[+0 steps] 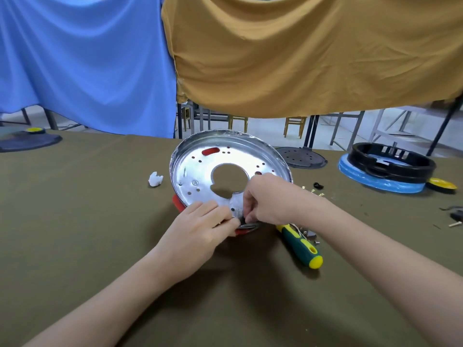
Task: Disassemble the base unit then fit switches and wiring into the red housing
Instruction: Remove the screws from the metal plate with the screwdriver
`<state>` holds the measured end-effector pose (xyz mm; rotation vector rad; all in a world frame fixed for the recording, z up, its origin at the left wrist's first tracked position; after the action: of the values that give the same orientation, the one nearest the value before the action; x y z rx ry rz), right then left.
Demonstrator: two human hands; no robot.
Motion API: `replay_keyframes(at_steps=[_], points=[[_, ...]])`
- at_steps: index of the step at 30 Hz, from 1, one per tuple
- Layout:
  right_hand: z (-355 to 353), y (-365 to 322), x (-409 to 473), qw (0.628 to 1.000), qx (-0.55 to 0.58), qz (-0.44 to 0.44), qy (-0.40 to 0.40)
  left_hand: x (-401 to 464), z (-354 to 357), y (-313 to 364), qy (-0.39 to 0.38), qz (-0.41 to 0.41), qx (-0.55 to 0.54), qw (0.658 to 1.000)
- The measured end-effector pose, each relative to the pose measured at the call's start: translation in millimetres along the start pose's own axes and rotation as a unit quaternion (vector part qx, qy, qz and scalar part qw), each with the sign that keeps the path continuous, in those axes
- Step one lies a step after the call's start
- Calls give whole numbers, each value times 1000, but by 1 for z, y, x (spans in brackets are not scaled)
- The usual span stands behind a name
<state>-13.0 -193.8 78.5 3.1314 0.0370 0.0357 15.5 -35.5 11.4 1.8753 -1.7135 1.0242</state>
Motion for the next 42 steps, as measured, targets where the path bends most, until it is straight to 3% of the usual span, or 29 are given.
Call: replay_keyframes(at_steps=[15,21,28,42], points=[[-20,0,44,985,-33,-23,-168,6,-12,-8,-15,-124,-76,989],[-11,11,29,994,8,-90,-58,4,-11,-10,-33,-144,-87,985],[-15,7,32,988,-50,-133,-67,1,-8,-12,-37,-152,-82,984],[-15,8,56,968,31,-55,-244,-1,-5,-14,6,-133,-43,990]])
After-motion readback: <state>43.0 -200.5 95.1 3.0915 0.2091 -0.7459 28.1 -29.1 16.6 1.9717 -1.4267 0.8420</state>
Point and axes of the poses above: each hand's wrist, its own x-axis towards the middle knuckle, its own z-axis out of the palm, y = z × x, the point moved 3 cm from there along x, towards the middle knuckle, and after that the axes turned 11 degrees about -x, right-handed, at the moved point
